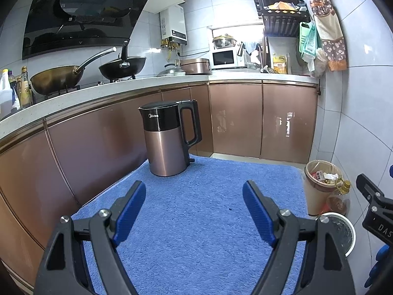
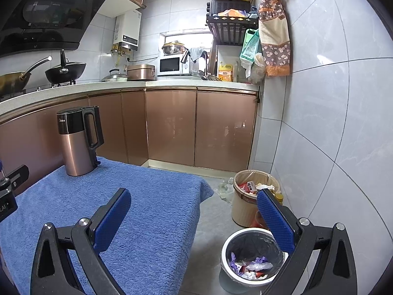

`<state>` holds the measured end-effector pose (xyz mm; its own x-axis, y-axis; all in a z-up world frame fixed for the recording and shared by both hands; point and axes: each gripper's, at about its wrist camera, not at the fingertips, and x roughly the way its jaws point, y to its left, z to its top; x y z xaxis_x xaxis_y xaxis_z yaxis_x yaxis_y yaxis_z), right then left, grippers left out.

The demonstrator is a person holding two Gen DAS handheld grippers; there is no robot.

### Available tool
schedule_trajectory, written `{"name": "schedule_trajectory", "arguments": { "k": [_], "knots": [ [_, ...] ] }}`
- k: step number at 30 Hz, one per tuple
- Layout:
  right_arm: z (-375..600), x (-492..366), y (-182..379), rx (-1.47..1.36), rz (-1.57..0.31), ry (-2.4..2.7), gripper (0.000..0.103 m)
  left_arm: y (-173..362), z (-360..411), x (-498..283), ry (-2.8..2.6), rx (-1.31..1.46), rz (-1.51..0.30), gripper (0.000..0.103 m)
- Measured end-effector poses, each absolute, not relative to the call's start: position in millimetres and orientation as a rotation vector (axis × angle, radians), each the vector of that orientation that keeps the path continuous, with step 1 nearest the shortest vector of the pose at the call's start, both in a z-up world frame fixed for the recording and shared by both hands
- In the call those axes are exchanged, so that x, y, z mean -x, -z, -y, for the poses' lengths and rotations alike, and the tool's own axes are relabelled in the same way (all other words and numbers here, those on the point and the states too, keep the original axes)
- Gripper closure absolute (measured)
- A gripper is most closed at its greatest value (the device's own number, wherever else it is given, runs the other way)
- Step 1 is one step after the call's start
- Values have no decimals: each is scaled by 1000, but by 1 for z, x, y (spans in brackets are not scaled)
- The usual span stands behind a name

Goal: Collect trash

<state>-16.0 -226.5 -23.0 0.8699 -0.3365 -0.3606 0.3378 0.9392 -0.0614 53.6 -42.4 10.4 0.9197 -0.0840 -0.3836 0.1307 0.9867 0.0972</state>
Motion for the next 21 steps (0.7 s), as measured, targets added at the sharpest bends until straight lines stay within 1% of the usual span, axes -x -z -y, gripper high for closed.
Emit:
{"name": "schedule_trajectory", "arguments": {
  "k": [21],
  "knots": [
    [227,17,24,-15,-378,370,0,-15,43,-48,158,-96,-360,23]
  ]
}}
